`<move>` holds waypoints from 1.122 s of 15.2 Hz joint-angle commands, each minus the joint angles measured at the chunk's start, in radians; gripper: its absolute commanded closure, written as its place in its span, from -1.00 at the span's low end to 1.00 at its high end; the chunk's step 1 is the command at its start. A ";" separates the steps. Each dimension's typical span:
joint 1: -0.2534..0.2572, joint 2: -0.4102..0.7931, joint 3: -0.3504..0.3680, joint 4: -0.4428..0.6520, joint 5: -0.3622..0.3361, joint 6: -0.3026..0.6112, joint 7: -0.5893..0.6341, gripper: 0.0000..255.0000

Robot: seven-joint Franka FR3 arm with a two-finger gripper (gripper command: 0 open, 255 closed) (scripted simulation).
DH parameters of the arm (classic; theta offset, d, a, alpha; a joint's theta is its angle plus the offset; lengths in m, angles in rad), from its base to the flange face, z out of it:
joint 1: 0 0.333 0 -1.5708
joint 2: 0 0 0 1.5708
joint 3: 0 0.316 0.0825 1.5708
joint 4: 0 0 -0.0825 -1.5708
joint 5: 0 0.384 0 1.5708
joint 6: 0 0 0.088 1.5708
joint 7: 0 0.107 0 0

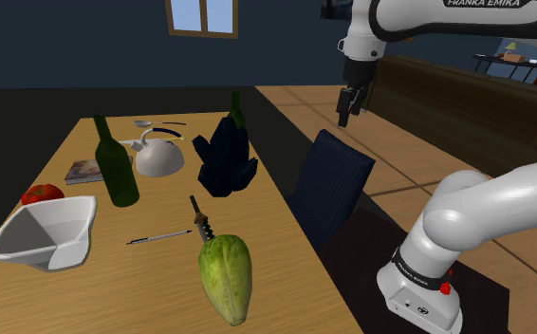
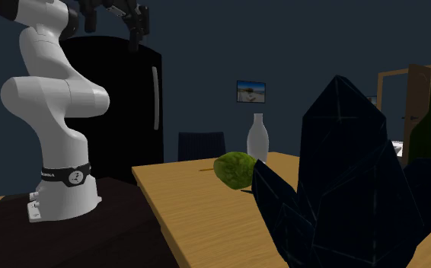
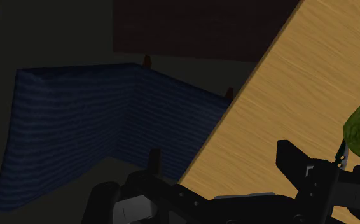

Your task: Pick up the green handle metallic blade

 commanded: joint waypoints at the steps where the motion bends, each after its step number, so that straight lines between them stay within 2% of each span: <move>1: 0.000 0.000 0.000 0.000 0.000 0.000 0.000 -1.00; 9: 0.031 0.104 0.123 -0.102 0.096 0.212 0.199 -1.00; 17: 0.050 0.307 0.249 -0.112 0.150 0.438 0.396 -1.00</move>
